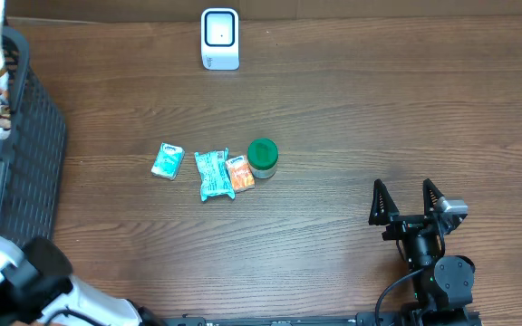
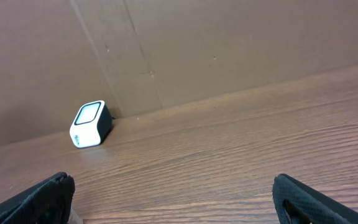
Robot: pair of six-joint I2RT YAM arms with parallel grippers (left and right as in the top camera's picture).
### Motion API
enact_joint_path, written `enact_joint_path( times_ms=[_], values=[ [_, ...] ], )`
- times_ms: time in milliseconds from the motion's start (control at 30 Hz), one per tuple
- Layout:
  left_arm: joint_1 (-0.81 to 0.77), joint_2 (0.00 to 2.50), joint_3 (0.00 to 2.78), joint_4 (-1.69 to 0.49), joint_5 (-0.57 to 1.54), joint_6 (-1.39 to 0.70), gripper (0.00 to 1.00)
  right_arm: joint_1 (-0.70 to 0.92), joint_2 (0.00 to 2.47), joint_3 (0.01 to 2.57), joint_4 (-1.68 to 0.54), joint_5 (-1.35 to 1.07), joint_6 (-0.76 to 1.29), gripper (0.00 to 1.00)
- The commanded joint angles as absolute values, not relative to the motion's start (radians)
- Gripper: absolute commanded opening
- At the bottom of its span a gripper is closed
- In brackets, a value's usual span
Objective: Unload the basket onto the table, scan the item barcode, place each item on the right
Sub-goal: 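Lift the Pantree bag over the items and lower it right of the jar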
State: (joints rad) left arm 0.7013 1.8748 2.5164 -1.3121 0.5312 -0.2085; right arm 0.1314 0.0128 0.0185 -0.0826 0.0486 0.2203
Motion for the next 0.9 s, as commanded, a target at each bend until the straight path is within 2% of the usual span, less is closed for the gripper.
enact_joint_path(
  times_ms=[0,167,367,667,867],
  values=[
    [0.619,1.807,2.539,-1.329,0.627,-0.224,0.04,0.128,0.003,0.008,-0.08,0.042,0.208,1.0],
    [0.476,1.792,2.539,-1.394,0.614,-0.198,0.04,0.128,0.003,0.008,-0.08,0.042,0.208,1.0],
    [0.266,1.795,2.515,-1.487,0.504,-0.146,0.04,0.128,0.003,0.008,-0.08,0.042,0.208,1.0],
    [-0.017,1.805,2.386,-1.518,0.372,-0.112,0.04,0.128,0.003,0.008,-0.08,0.042,0.208,1.0],
    [-0.167,1.81,2.185,-1.41,0.37,-0.258,0.04,0.128,0.003,0.008,-0.08,0.042,0.208,1.0]
  ],
)
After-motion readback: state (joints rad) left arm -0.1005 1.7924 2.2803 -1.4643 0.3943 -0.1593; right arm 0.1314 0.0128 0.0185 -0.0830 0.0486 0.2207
